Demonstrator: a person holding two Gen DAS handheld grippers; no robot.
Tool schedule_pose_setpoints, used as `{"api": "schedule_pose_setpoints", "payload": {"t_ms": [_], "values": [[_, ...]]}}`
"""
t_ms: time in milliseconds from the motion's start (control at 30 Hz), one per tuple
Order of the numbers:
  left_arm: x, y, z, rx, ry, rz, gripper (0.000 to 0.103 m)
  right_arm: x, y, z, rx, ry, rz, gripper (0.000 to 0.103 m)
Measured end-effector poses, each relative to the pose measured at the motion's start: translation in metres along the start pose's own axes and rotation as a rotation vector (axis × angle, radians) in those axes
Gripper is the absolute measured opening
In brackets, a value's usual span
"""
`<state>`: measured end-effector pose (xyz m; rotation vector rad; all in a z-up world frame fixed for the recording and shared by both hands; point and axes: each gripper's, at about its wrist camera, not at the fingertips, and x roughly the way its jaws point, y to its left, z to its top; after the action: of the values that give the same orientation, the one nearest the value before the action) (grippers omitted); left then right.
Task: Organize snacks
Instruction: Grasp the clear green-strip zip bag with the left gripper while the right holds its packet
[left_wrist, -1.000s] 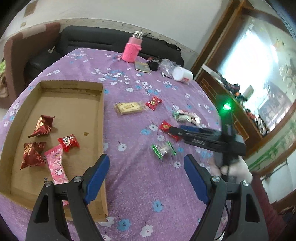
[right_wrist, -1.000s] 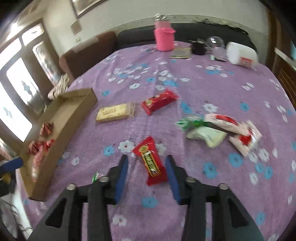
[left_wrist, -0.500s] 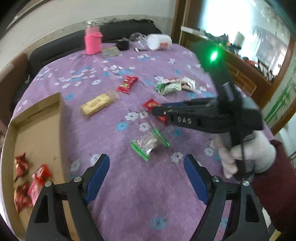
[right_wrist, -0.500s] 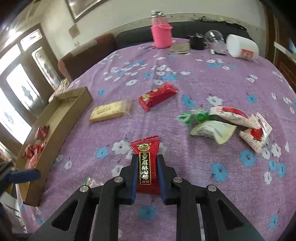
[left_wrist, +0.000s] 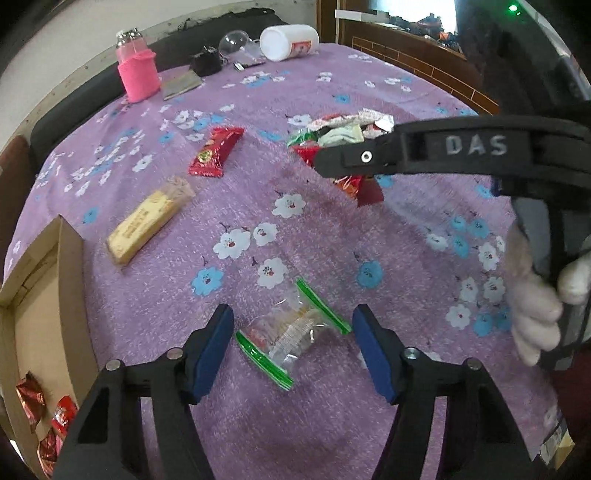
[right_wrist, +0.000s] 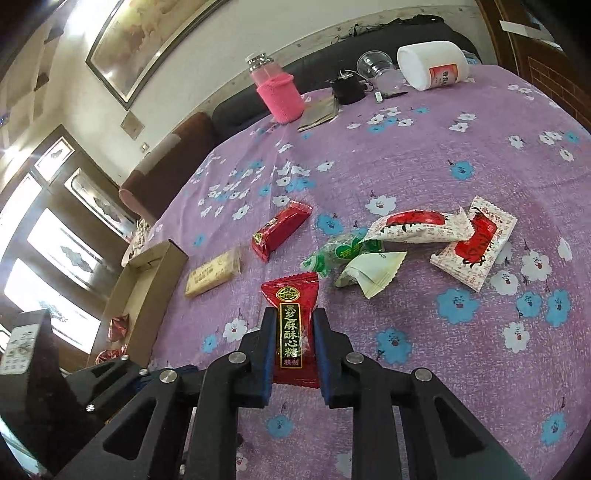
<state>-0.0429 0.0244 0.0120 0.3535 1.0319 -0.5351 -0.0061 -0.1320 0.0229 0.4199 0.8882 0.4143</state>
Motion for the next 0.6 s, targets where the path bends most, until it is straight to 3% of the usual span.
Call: {"api": "schedule_pose_setpoints", "payload": {"t_ms": [167,500,533,600], "values": [[-0.0012,-0.0020,-0.0016,0.024,-0.008,-0.035,0.059,0.0017,0.0014,-0.0003,-0.004,0.003,-0.001,0.020],[-0.0031,-0.0074,-0.0065,0.074,-0.007,-0.066,0.064,0.0031,-0.0012,-0.0007,0.005,0.003,0.001,0.020],[-0.0042,-0.0070,-0.0069,0.069,-0.010,-0.068,0.056,0.0028,-0.0015,-0.0007,0.006,0.001,0.001,0.020],[-0.0079,-0.0056,-0.0089,0.050,-0.020,-0.097,0.051,0.0015,-0.0021,-0.0007,0.006,-0.003,0.001,0.020]]}}
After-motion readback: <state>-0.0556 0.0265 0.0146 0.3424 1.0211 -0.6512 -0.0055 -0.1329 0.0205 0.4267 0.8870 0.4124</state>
